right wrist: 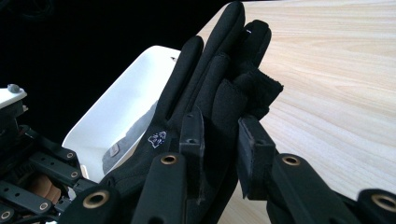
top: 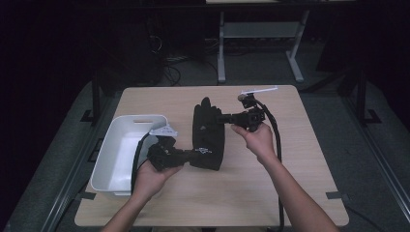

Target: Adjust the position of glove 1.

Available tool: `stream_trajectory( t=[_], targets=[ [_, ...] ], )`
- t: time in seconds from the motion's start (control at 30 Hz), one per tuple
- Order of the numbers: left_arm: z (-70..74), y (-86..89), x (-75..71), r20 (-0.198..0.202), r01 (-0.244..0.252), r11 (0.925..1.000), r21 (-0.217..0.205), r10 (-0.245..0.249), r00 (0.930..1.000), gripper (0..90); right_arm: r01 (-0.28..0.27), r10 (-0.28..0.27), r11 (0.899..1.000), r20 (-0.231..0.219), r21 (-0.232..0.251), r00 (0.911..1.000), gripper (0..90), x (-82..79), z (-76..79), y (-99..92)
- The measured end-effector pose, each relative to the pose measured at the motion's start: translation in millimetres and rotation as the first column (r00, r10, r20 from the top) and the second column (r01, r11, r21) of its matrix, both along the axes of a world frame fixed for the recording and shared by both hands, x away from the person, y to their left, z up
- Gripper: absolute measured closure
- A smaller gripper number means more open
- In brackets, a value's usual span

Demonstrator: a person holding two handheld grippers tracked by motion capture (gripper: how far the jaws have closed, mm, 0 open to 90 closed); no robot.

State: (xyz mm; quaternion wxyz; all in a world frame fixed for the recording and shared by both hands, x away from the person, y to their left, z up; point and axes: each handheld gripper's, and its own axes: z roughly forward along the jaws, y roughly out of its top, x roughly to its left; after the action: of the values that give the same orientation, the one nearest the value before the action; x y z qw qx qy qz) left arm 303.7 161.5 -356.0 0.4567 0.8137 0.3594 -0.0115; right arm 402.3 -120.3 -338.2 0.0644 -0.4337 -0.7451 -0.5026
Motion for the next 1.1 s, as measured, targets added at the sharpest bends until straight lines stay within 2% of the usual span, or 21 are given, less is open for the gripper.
stream_trajectory(
  t=[0.27, 0.7, 1.1],
  targets=[
    [3.8, 13.5, -1.2, 0.004, -0.019, 0.9998, -0.009, 0.019, 0.9998, 80.9, -0.017, 0.017, 1.000, 0.004, 0.005, 0.9999, 73.9, 3.4, 4.4, 13.4],
    [7.9, 41.1, -2.6, 0.013, -0.054, 0.9985, 0.002, 0.054, 0.9985, 80.9, -0.051, 0.051, 0.998, 0.016, 0.021, 0.9986, 73.9, 9.8, 10.2, 42.9],
    [10.0, 56.3, -5.0, 0.018, -0.077, 0.9970, 0.008, 0.077, 0.9969, 80.9, -0.072, 0.071, 0.997, 0.017, 0.027, 0.9973, 73.8, 13.1, 13.0, 59.4]
  ],
)
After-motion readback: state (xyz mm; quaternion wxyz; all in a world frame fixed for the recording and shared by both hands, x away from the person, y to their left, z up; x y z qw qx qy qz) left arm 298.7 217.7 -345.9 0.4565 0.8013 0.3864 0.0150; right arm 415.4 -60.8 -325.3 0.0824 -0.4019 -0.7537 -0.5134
